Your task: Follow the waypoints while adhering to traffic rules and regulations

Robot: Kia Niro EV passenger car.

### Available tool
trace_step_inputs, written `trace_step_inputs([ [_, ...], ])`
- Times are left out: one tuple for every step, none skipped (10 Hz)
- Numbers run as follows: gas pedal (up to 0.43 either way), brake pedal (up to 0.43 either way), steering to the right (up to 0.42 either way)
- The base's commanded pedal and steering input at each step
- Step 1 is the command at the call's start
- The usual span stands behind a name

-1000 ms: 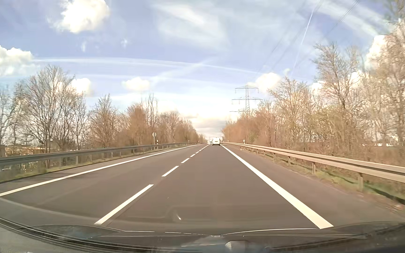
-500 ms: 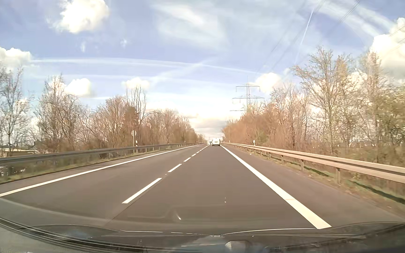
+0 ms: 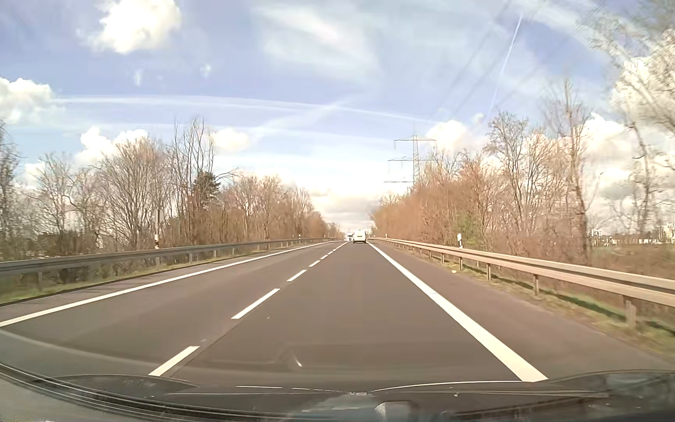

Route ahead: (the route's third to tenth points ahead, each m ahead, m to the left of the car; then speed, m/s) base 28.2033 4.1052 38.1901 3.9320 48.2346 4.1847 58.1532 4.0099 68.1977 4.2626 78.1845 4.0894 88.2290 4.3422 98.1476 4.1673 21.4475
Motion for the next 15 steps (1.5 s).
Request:
trace_step_inputs([
  [0.311,0.0,-0.001],
  [0.311,0.0,-0.001],
  [0.311,0.0,-0.001],
  [0.311,0.0,-0.003],
  [0.311,0.0,-0.004],
  [0.311,0.0,-0.004],
  [0.311,0.0,-0.004],
  [0.311,0.0,-0.003],
  [0.311,0.0,-0.003],
  [0.311,0.0,-0.003],
  [0.311,0.0,-0.003],
  [0.311,0.0,-0.003],
  [0.311,0.0,-0.003],
  [0.311,0.0,-0.003],
  [0.311,0.0,-0.002],
])
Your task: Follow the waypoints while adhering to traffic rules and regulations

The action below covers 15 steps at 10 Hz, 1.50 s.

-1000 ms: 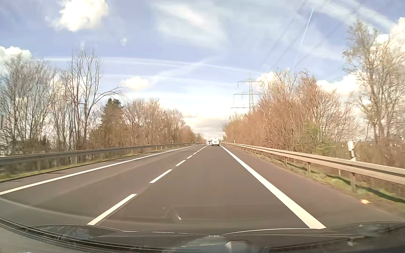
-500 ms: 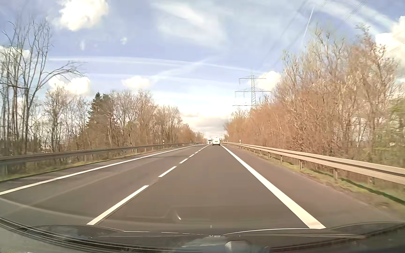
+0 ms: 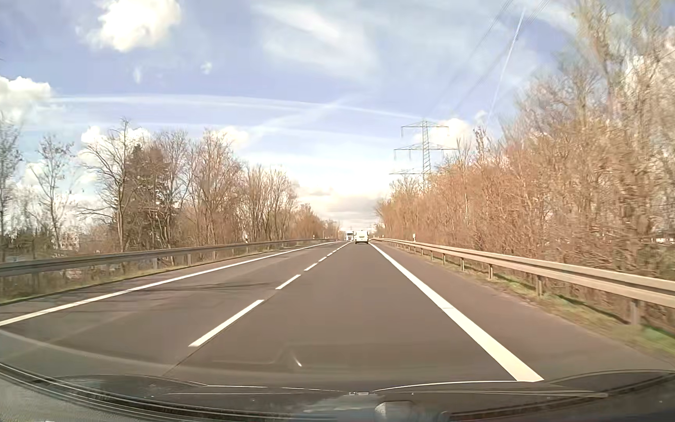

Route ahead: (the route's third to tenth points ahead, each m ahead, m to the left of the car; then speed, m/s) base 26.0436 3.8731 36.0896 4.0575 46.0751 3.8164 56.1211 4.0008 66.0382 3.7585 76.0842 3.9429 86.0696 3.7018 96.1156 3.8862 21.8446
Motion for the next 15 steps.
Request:
trace_step_inputs([
  [0.311,0.0,-0.002],
  [0.311,0.0,-0.002],
  [0.311,0.0,-0.002],
  [0.311,0.0,-0.002],
  [0.311,0.0,-0.001],
  [0.311,0.0,-0.001],
  [0.311,0.0,-0.001],
  [0.311,0.0,-0.001],
  [0.311,0.0,-0.001],
  [0.311,0.0,-0.002],
  [0.311,0.0,-0.002],
  [0.311,0.0,-0.002],
  [0.311,0.0,-0.002],
  [0.311,0.0,-0.002],
  [0.311,0.0,-0.002],
])
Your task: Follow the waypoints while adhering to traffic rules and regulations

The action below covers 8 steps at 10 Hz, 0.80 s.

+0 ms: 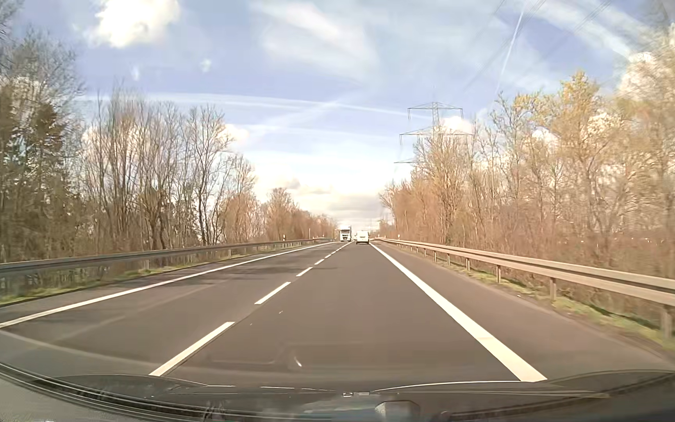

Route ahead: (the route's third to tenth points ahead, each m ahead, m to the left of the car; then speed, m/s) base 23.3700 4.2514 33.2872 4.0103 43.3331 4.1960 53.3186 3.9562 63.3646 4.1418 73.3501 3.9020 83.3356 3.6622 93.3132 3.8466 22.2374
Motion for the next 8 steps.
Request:
trace_step_inputs([
  [0.311,0.0,-0.001],
  [0.311,0.0,-0.002],
  [0.299,0.0,-0.001],
  [0.287,0.0,-0.002],
  [0.28,0.0,-0.001],
  [0.28,0.0,-0.002],
  [0.28,0.0,-0.001],
  [0.268,0.0,-0.001],
])
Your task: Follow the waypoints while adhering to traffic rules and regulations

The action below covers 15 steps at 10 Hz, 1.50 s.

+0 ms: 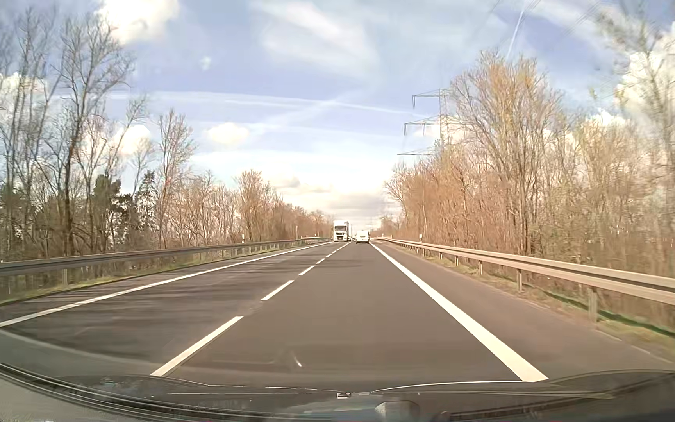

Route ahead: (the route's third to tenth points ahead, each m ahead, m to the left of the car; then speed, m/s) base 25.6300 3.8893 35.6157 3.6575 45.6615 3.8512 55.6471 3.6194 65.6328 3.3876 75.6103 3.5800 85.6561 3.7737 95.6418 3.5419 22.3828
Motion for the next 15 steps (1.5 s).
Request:
trace_step_inputs([
  [0.268,0.0,-0.001],
  [0.24,0.0,-0.001],
  [0.228,0.0,-0.001],
  [0.22,0.0,-0.001],
  [0.22,0.0,-0.001],
  [0.197,0.0,-0.001],
  [0.197,0.0,-0.002],
  [0.177,0.0,-0.002],
  [0.098,0.0,-0.002],
  [0.039,0.0,-0.001],
  [0.0,0.0,-0.001],
  [0.0,0.0,-0.001],
  [0.0,0.0,-0.001],
  [0.0,0.0,-0.001],
  [0.0,0.0,-0.001],
])
